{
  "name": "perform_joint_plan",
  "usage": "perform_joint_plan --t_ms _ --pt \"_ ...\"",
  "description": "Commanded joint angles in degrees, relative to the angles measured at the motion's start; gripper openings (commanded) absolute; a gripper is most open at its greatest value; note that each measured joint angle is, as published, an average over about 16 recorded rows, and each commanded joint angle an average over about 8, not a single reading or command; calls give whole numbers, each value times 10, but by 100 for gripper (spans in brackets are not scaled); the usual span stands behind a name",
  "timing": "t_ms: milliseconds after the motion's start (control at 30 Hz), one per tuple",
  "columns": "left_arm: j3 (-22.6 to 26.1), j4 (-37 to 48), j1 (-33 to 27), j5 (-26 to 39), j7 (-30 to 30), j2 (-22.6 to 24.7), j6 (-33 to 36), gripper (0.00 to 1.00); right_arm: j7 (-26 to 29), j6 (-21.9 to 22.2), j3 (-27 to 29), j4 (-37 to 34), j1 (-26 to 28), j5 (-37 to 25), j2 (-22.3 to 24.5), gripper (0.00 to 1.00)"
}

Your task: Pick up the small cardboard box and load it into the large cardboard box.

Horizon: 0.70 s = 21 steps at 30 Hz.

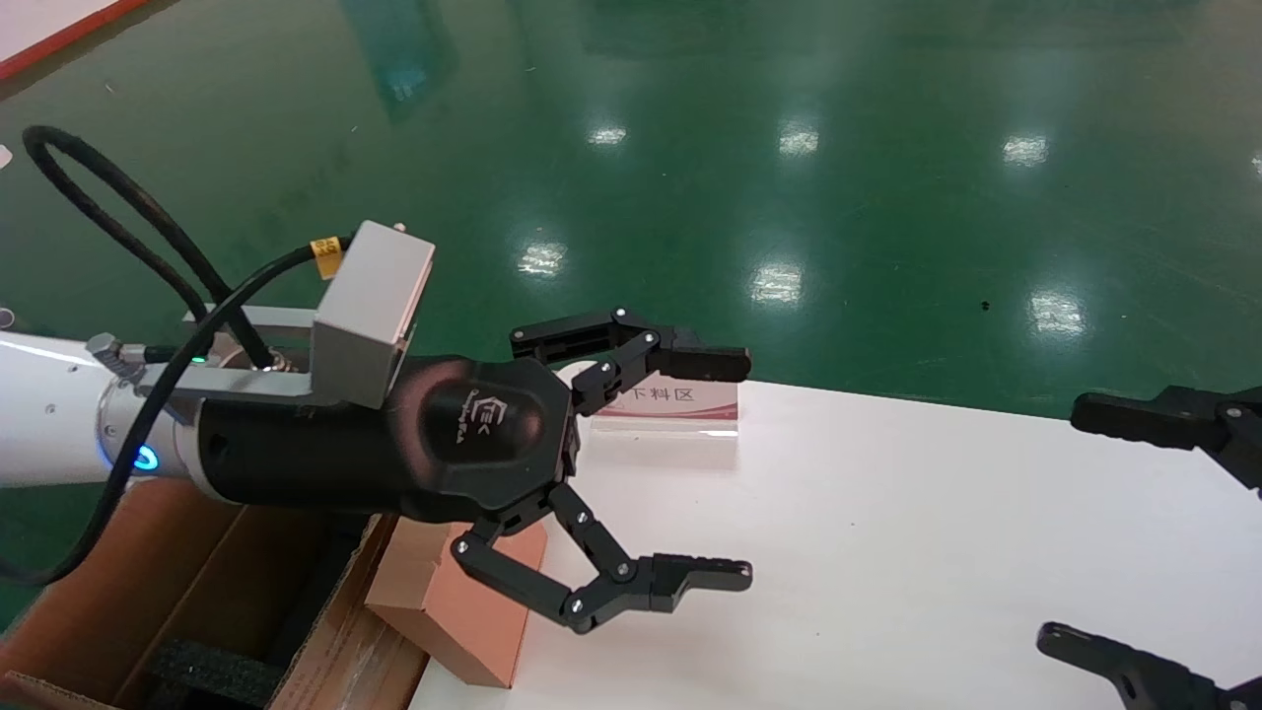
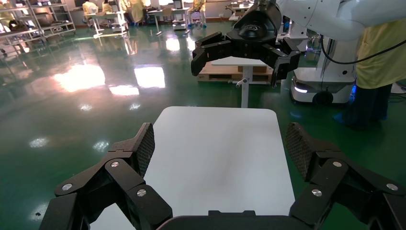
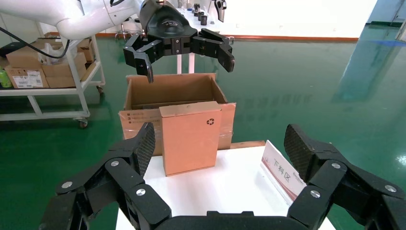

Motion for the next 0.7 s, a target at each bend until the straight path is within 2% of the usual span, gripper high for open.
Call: perform_joint_plan --t_ms 33,200,367,700 --pt "0 1 0 0 1 0 0 100 0 0 0 0 0 0 0 100" --pt "11 -9 1 14 -24 -4 -8 100 0 0 0 0 0 0 0 100" --pt "33 -27 -19 55 -72 -17 -14 100 0 0 0 0 0 0 0 100" --pt "116 -39 -166 189 -234 -27 32 100 -1 0 -1 -1 0 0 0 100"
